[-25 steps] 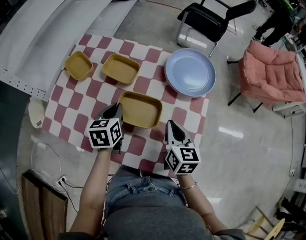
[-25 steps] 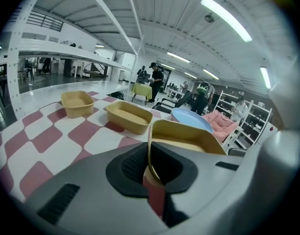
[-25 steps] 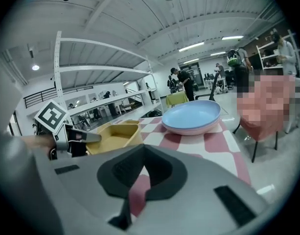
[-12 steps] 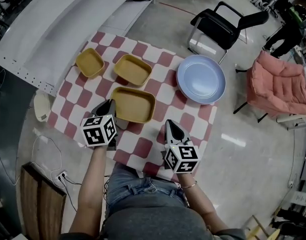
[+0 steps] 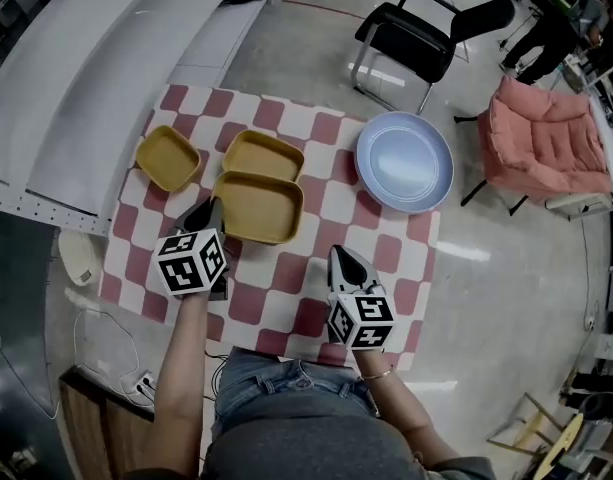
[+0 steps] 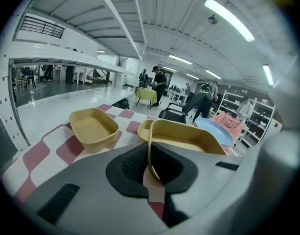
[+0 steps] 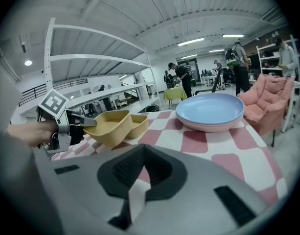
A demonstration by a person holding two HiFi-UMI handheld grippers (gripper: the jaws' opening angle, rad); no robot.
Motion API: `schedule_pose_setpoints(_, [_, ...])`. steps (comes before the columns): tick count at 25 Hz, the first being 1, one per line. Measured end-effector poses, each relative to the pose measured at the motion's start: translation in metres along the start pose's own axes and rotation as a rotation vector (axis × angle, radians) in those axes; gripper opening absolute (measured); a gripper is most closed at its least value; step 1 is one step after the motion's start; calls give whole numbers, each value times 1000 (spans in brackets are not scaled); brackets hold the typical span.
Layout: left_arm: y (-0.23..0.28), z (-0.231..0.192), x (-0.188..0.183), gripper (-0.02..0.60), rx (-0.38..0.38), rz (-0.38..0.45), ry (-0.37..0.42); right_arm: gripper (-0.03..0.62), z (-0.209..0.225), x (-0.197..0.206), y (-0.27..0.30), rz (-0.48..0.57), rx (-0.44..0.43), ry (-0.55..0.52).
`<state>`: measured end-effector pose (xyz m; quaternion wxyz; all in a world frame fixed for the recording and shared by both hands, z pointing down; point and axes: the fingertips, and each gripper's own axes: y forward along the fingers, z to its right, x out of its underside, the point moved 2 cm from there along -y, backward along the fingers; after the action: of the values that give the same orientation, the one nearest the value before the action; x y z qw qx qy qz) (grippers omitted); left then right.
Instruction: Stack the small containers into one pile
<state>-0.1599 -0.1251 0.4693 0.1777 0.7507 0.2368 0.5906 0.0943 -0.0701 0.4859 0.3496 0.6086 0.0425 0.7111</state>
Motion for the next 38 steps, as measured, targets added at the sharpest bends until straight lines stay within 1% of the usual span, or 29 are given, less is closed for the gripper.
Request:
schedule_pose_setpoints(9, [40,-30,-37,29,117,-34,71,9,-37,-3,28,11,120,73])
schedule_pose_setpoints(15, [65,-26,-55,29,191,-45,120,9,-44,-9,36,31,187,93])
schedule_pose_setpoints(20, [84,-17,-63,29,234,-55,151,9,-45,-13,41,46,231,108])
schedule_pose_setpoints(26, [102,-11,-66,29,260,-75,168,9,-48,-14,42,55,278,132])
schedule_pose_setpoints(31, [117,-13,-64,29,260,-86,149,9,-45,-11,39,54,308,137])
schedule_pose_setpoints(38, [125,-17,-55,29,250,-126,153,9,-44,-9,39,47,330,141])
